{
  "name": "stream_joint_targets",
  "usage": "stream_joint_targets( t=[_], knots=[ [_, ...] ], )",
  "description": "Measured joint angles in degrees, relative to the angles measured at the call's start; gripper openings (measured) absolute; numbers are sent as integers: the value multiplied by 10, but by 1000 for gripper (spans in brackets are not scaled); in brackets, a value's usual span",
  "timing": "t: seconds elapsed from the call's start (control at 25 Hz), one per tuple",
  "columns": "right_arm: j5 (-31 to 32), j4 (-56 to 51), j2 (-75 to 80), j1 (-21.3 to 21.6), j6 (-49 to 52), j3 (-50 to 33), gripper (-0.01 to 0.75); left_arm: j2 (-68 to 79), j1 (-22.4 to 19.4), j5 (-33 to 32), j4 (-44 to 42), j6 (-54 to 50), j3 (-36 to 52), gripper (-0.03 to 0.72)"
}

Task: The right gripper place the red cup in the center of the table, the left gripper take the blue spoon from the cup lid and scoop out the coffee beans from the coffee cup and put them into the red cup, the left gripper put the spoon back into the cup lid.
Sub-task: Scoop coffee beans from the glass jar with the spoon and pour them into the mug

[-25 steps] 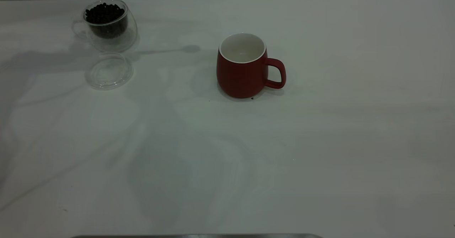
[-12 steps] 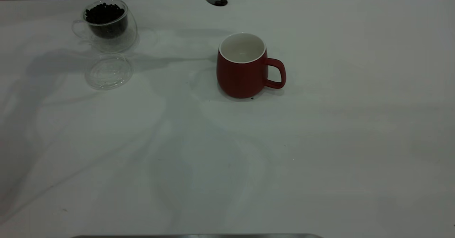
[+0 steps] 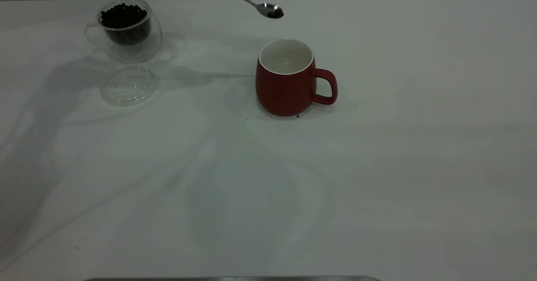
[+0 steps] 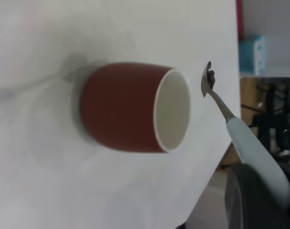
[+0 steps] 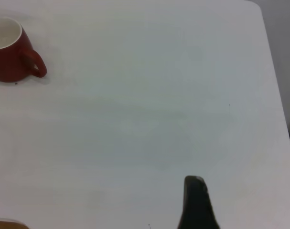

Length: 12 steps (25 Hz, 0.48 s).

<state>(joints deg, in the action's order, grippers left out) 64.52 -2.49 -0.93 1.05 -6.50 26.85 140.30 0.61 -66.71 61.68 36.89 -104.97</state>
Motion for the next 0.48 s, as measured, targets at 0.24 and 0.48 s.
stream_joint_targets(
  t=[0.24, 0.48],
  knots=[
    [0, 0, 0, 0, 0, 0, 546, 0, 10, 0, -6, 0, 0, 126],
    [0, 0, 0, 0, 0, 0, 546, 0, 23, 0, -19, 5, 0, 126]
  ],
)
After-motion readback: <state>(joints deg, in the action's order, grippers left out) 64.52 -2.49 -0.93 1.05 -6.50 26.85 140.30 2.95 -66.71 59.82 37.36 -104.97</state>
